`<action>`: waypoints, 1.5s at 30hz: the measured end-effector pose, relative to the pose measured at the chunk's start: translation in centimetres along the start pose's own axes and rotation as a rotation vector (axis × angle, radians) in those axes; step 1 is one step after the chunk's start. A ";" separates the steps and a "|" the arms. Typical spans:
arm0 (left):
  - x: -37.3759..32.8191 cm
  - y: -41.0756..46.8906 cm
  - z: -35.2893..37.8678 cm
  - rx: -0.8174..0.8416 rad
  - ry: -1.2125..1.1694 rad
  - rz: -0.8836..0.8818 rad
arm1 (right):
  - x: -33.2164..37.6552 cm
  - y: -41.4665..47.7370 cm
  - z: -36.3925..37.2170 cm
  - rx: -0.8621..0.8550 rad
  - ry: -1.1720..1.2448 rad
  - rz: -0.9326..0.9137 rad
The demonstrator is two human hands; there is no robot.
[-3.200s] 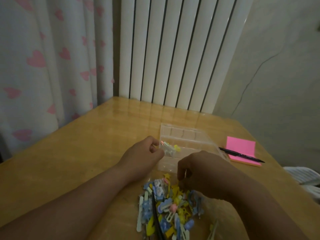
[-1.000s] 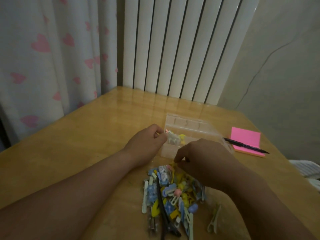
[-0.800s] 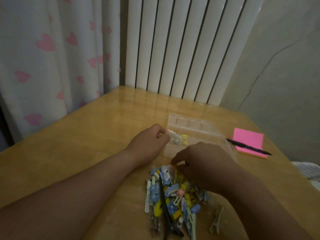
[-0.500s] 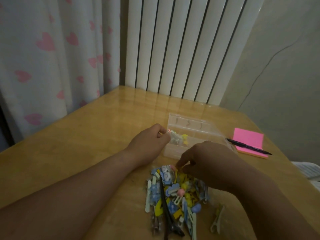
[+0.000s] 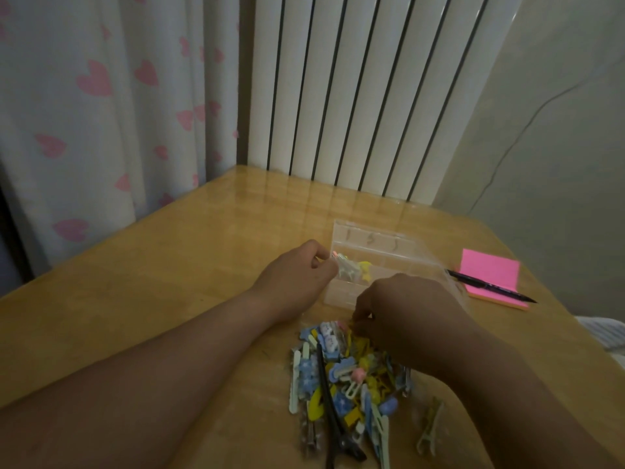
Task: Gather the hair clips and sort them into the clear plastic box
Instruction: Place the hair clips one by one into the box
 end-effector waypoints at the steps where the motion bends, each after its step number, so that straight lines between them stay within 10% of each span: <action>1: 0.0 0.0 0.0 0.000 0.001 0.001 | 0.1 0.0 0.0 0.000 -0.017 -0.002; 26: 0.3 0.2 0.1 0.008 -0.003 -0.007 | -0.5 -0.6 -0.3 0.065 0.001 -0.003; 36: 0.6 0.3 0.6 0.011 0.014 0.001 | -6.7 1.8 -2.4 -0.365 0.726 0.270; 45: 0.4 0.1 0.4 0.024 0.003 -0.013 | -8.2 9.3 -0.7 -0.009 0.650 0.476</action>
Point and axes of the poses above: each hand's wrist, its own y-axis towards the middle knuckle, its own z-axis out of the palm, x = y × z, the point moved 2 cm from there along y, towards the middle knuckle, and after that the axes turned 1 degree about -z, right-handed, at the moved point
